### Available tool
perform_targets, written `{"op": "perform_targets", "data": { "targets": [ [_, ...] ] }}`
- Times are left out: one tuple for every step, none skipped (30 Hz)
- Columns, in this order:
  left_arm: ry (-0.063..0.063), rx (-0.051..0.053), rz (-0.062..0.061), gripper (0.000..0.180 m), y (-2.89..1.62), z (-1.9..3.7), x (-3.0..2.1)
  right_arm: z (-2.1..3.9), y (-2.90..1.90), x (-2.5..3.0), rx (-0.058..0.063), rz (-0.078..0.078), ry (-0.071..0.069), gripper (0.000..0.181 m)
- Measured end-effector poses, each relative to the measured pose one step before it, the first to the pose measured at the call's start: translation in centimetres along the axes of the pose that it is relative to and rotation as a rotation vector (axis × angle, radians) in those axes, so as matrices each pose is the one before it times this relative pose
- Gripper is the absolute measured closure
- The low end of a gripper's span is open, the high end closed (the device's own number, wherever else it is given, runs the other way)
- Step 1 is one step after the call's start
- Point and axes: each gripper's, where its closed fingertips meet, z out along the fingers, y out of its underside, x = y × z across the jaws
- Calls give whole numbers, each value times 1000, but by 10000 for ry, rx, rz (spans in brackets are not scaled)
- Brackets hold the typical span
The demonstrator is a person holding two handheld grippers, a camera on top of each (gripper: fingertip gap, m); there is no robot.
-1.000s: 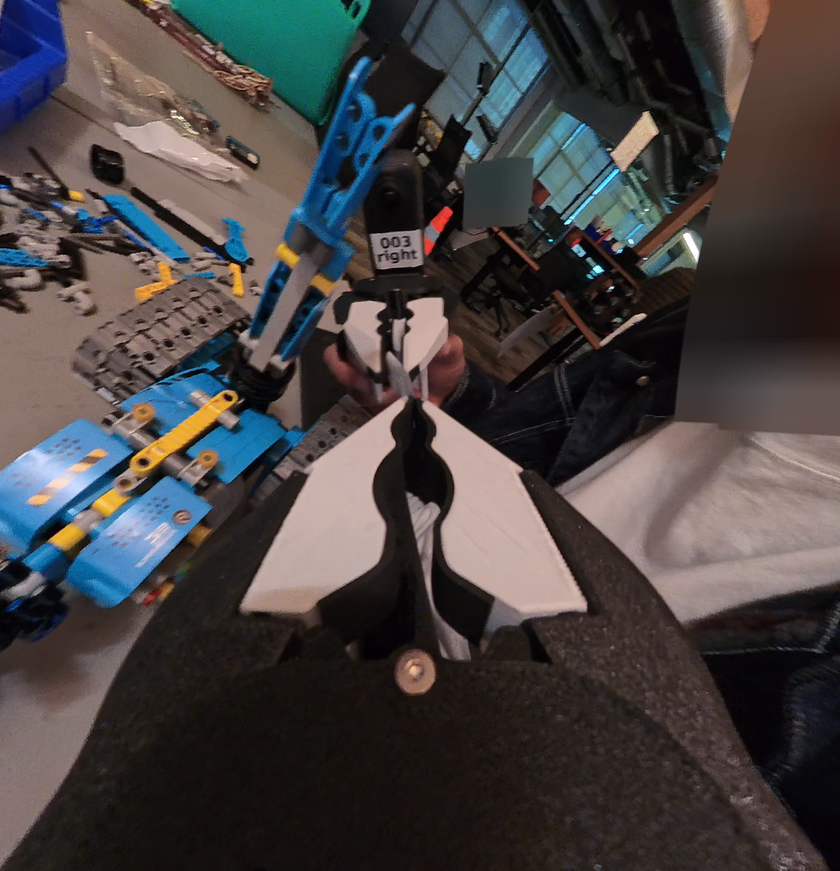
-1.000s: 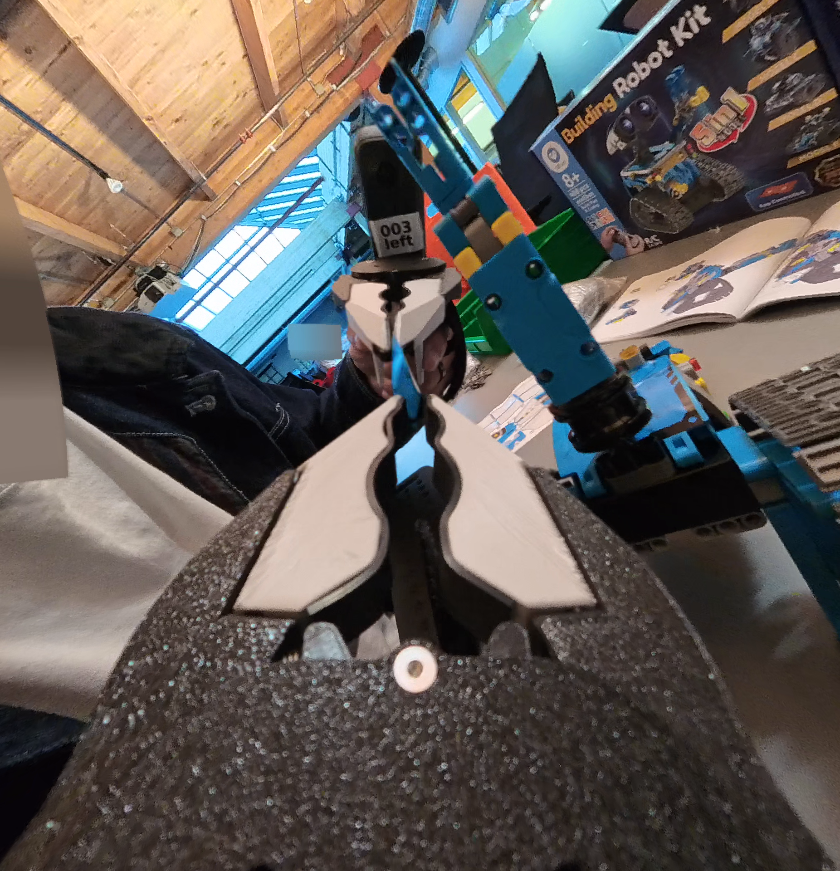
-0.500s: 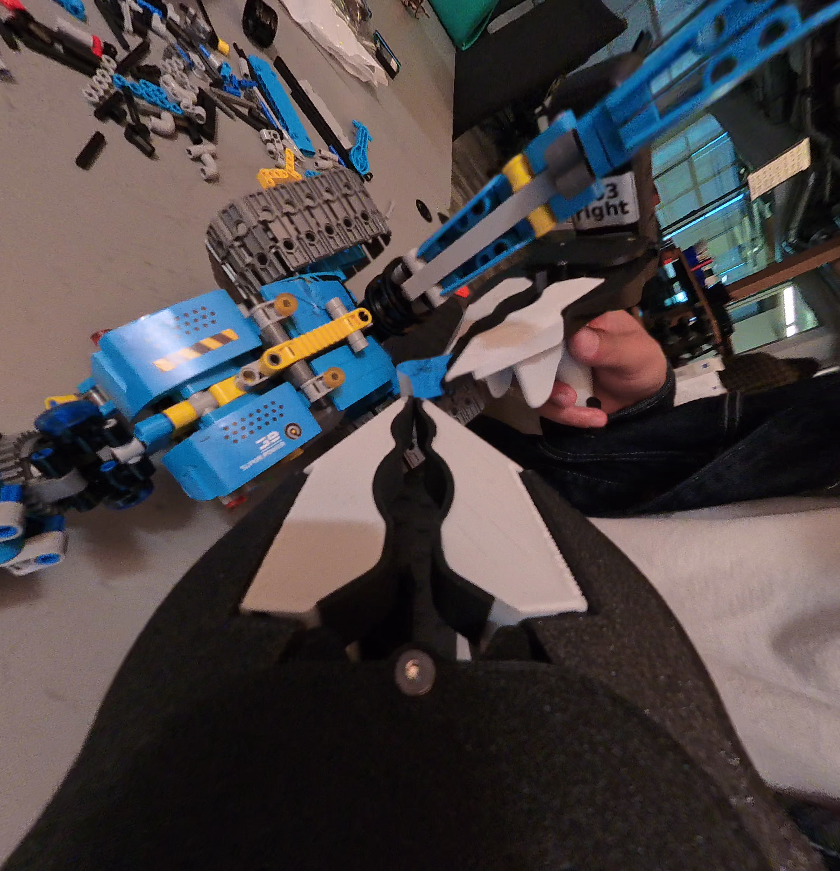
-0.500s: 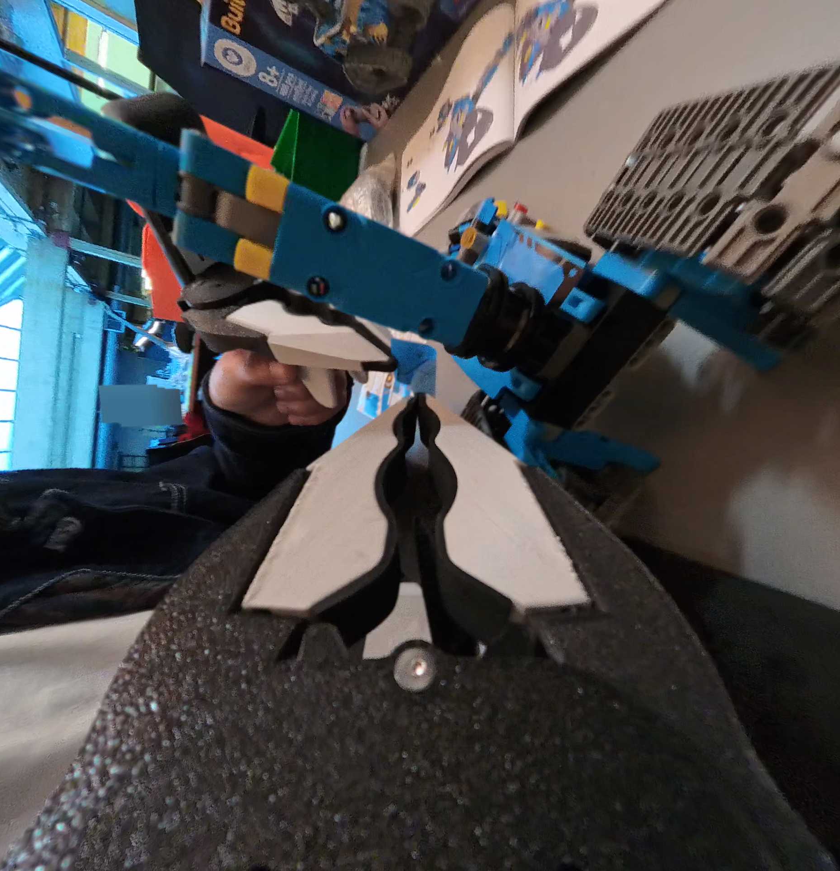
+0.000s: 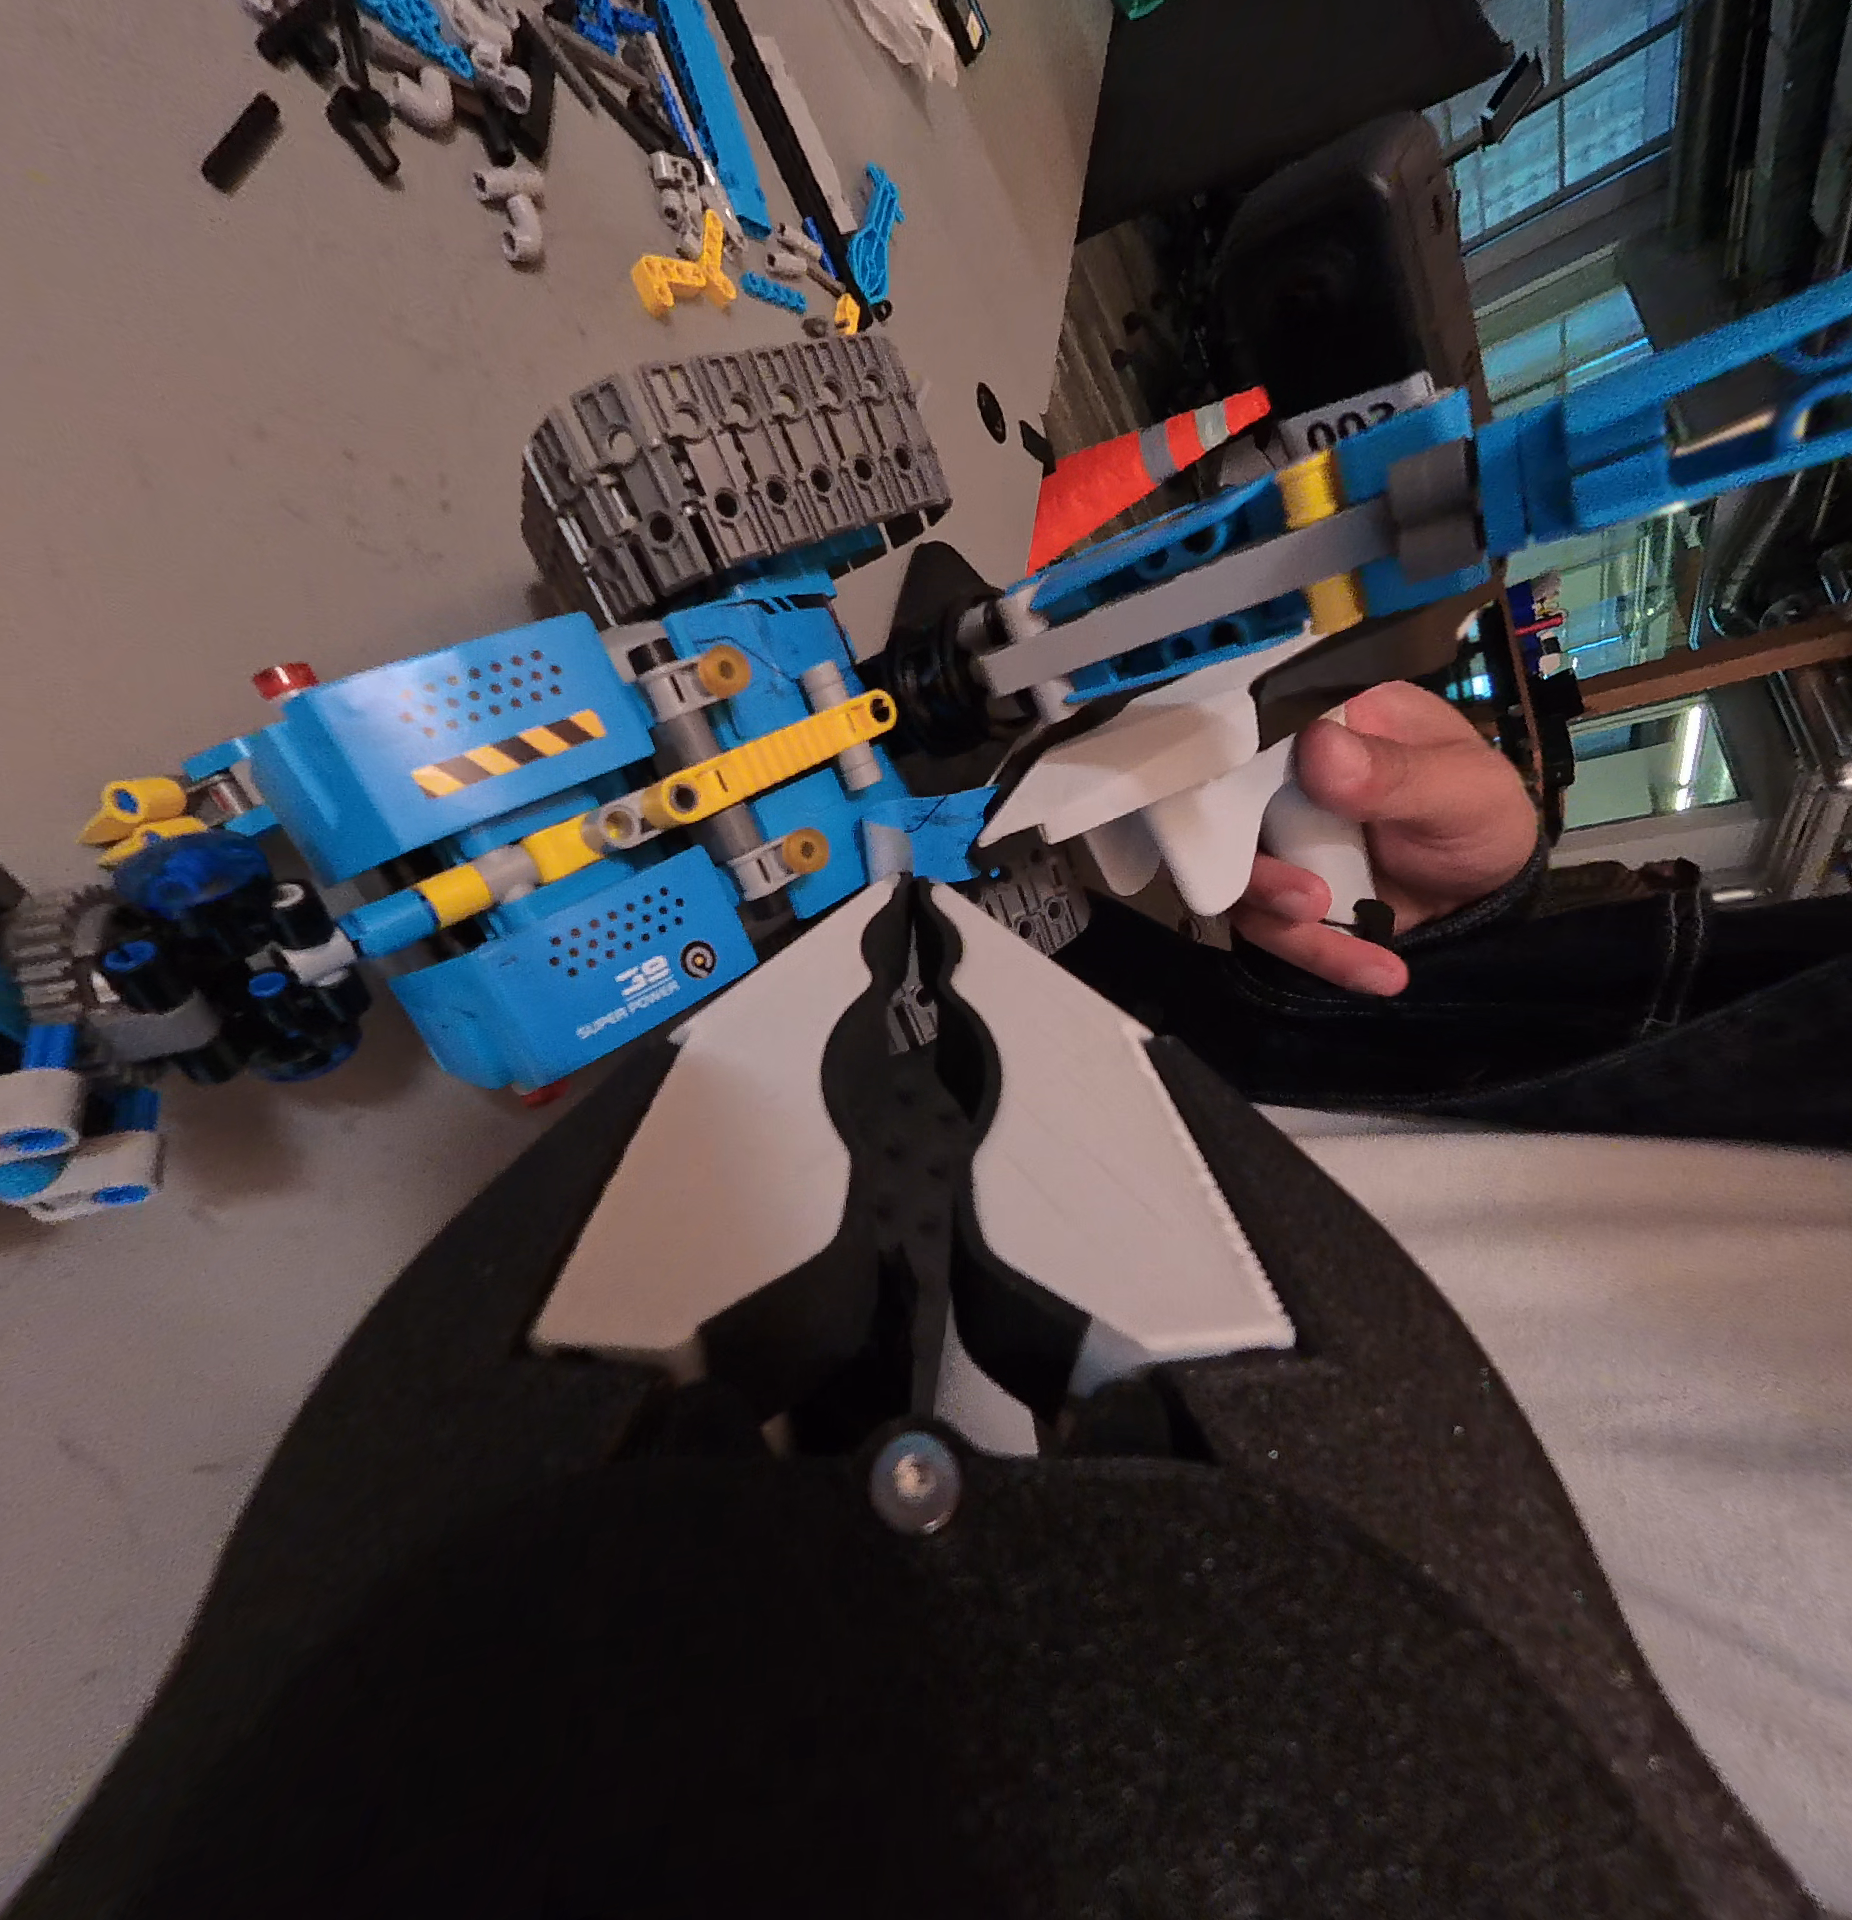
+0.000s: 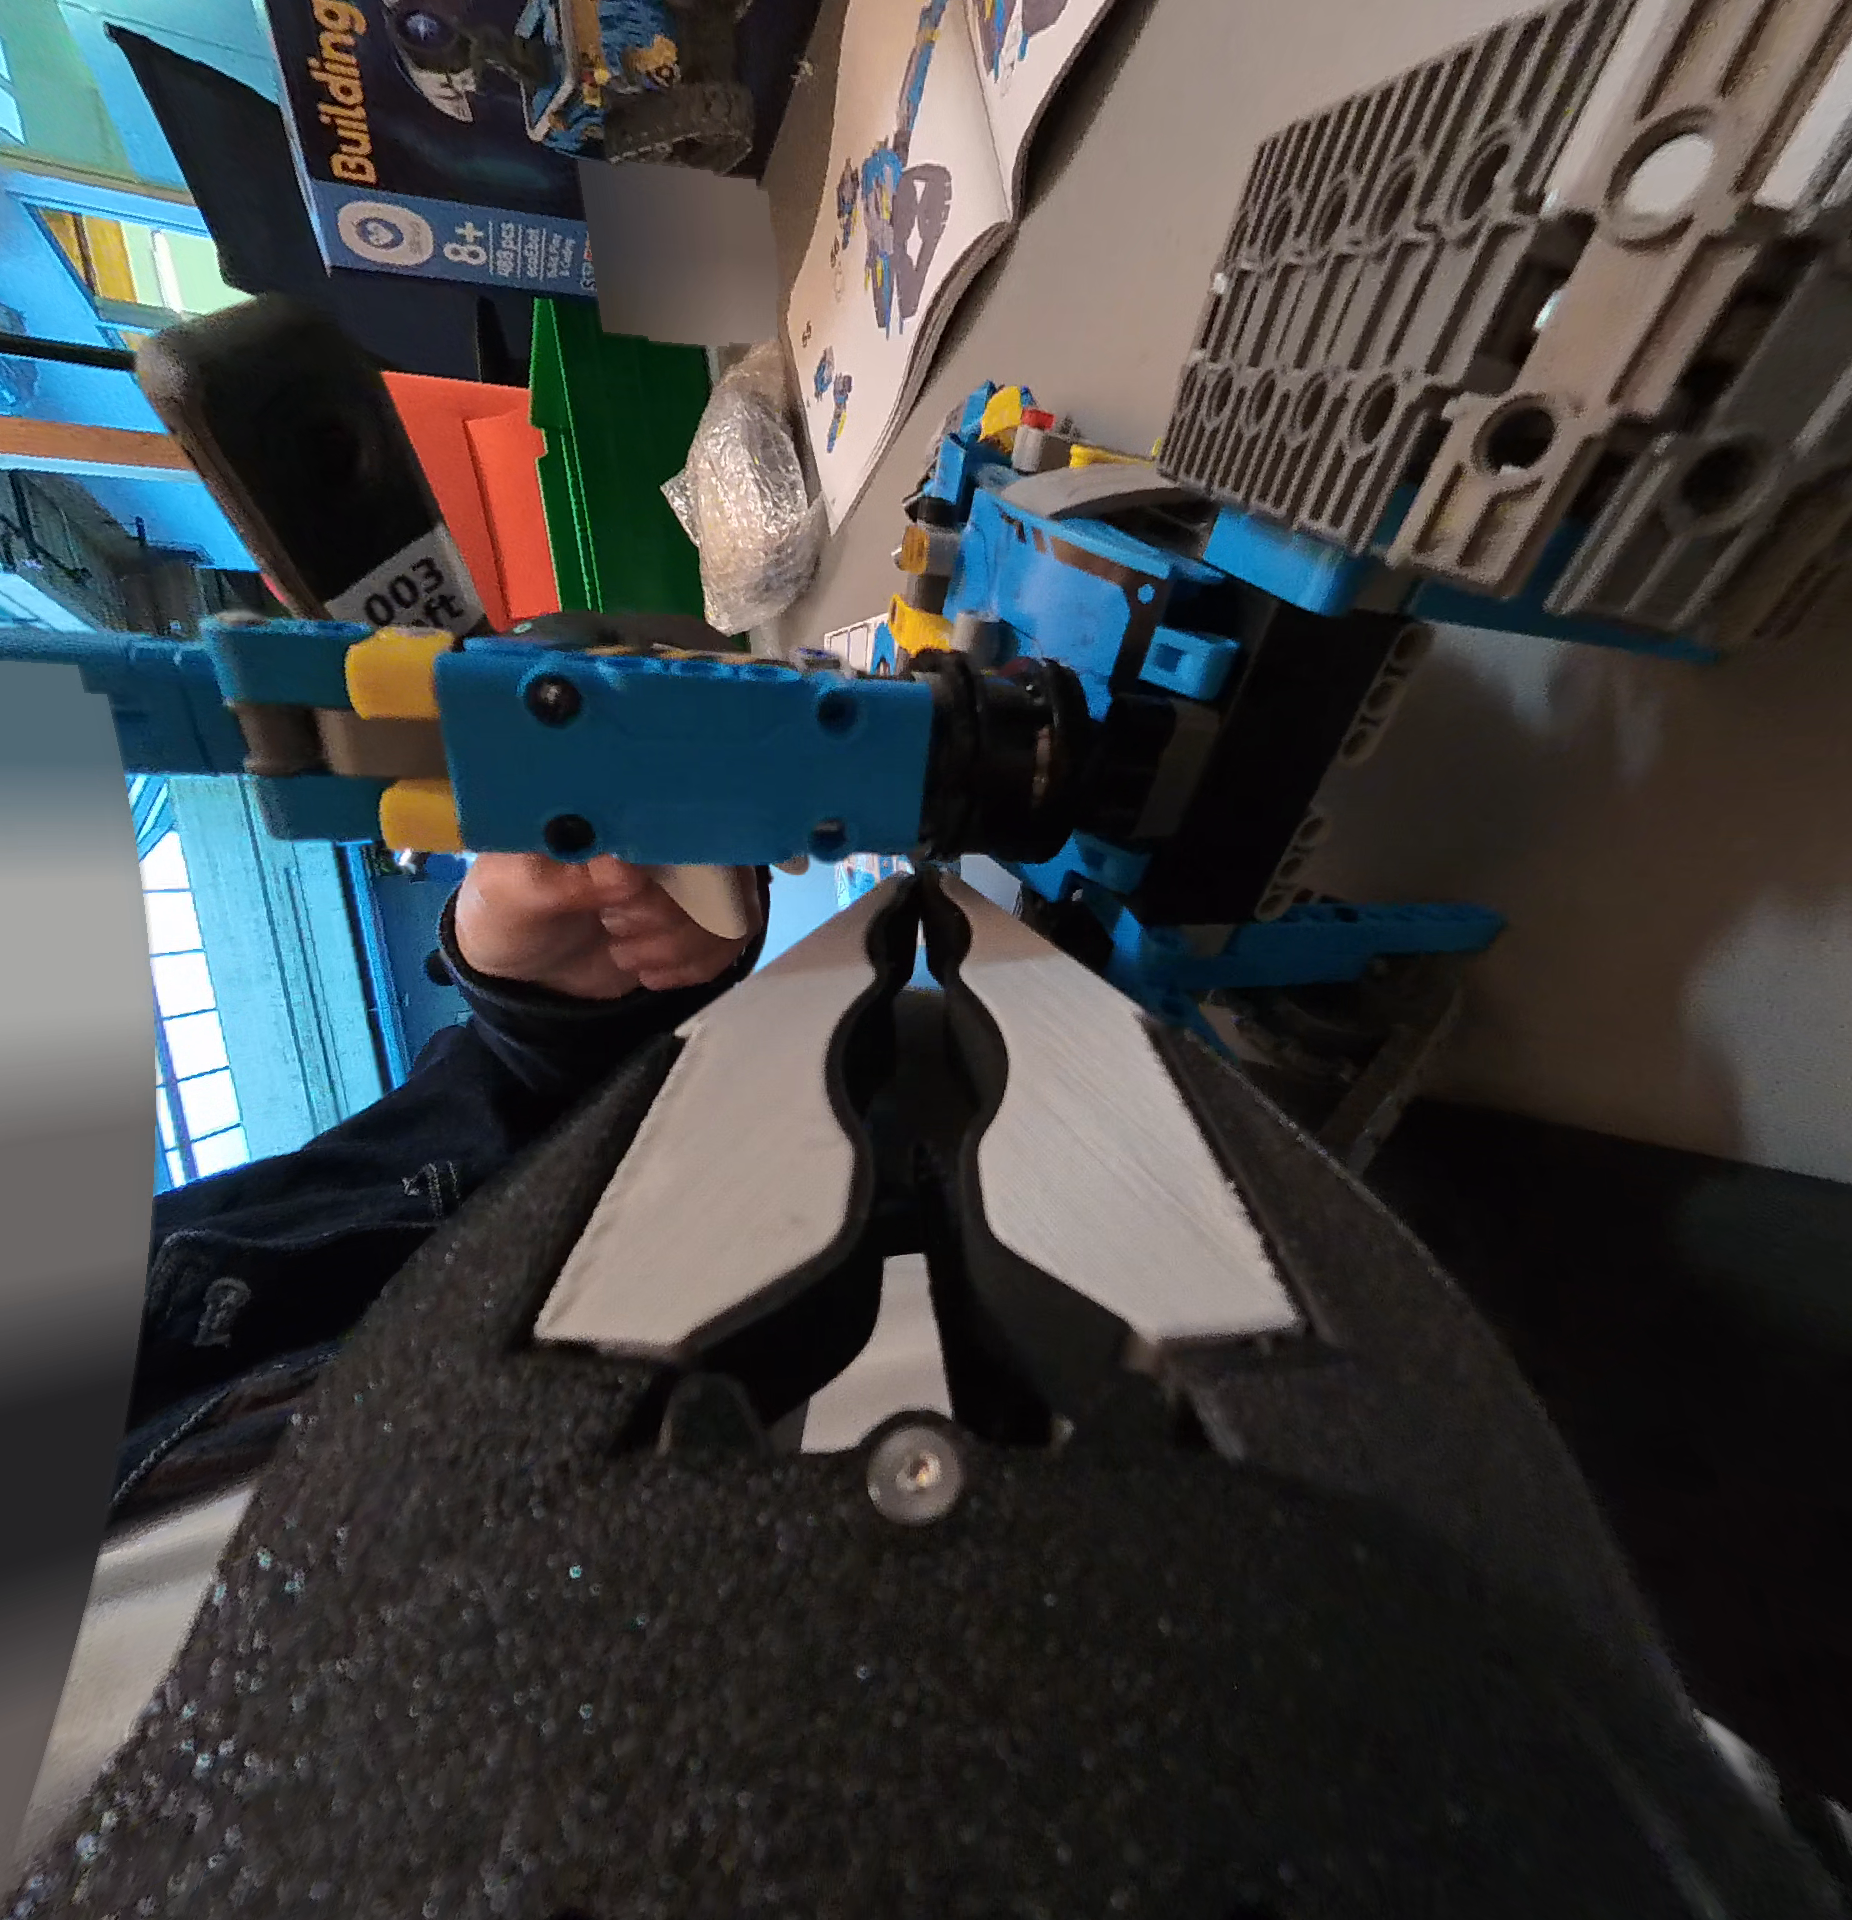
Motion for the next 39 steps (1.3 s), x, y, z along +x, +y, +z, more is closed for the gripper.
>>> {"op": "perform_targets", "data": {
  "targets": [
    [-55,3,-120,180,-45,3,-63,12,-50,49,3,58,39,181],
    [-70,82,-111,180,-191,-76,-51,30,-26,-26,-12,44,-26,181],
    [-74,24,-48,180,-149,-77,-52,41,-18,-49,14,74,-67,181],
    [-73,-78,21,180,-17,-21,-14,64,-26,93,49,50,9,181],
    [-95,-32,37,180,-53,-21,-58,101,20,120,32,24,3,181],
    [-98,-5,37,180,-52,-27,-68,109,96,97,-14,69,-32,181],
    [-23,-48,15,180,40,4,26,91,105,-90,-25,65,-123,181],
    [36,-22,-28,180,21,-17,101,-17,5,-130,42,53,-126,181],
    [10,25,-35,180,-67,-75,46,-127,-141,-23,132,20,-48,181],
    [-27,34,-4,180,-117,-110,-42,-163,-139,80,99,-7,13,181],
    [-40,23,2,180,-107,-104,-86,-182,-156,-18,97,46,-62,181],
    [-11,22,-41,180,-93,-79,-82,-142,-121,-12,56,57,-53,181],
    [60,-35,-69,180,-1,-25,20,-83,-26,-56,13,40,-67,181],
    [95,-70,-60,180,55,-22,108,-40,78,-162,-33,48,-119,181],
    [41,-47,-17,180,38,-40,77,18,168,-69,-82,20,-51,181],
    [-11,-61,30,180,52,-15,12,64,163,37,-75,13,-5,181],
    [9,-80,15,180,63,7,13,69,114,11,-67,62,-56,181],
    [52,-63,-50,180,30,36,27,80,53,-45,-46,140,-122,181],
    [54,-70,-74,180,16,62,4,66,19,47,-62,163,-71,181],
    [33,-88,-51,180,15,65,-19,47,-20,90,-24,116,-31,181],
    [-36,-80,-5,180,-13,59,-98,11,-95,130,34,59,25,181],
    [-115,-60,66,180,-29,42,-160,-10,-117,171,67,-25,101,181],
    [-140,-38,109,180,-62,3,-170,-14,-93,139,54,-106,124,181],
    [-114,-12,111,180,-76,-5,-115,-23,-48,36,31,-117,79,181],
    [-98,-14,117,180,-60,-43,-75,-38,-49,-39,27,-111,32,181],
    [-96,9,95,180,-71,-55,-88,-46,-96,-68,28,-172,15,180],
    [-31,21,33,180,-52,-39,-22,-52,-41,-68,9,-265,34,175],
    [29,-9,-30,180,10,-17,2,-54,22,-79,-6,-289,60,172],
    [15,-26,-44,180,49,15,-36,-37,49,133,-18,-367,226,170],
    [-8,-47,-18,180,79,36,-76,-7,61,340,-15,-465,422,168],
    [5,-32,-22,180,58,47,-55,-11,142,156,-55,-456,321,167],
    [28,-16,-36,180,21,20,-5,-46,205,-23,-90,-439,230,165],
    [18,-34,-20,180,29,-6,16,-60,205,-58,-86,-427,202,160],
    [6,-28,1,180,23,-27,33,-70,200,21,-78,-391,233,157],
    [22,-19,-4,180,40,-30,80,-76,197,121,-68,-412,260,155],
    [75,-45,-15,180,96,-25,173,-102,163,185,-42,-400,267,152],
    [131,-42,-40,180,130,-35,279,-151,214,176,-73,-371,191,151],
    [143,-30,-44,180,130,-49,329,-217,214,-57,-91,-525,3,151],
    [101,-31,-18,180,149,-57,290,-272,134,40,-59,-566,76,151]
  ]
}}
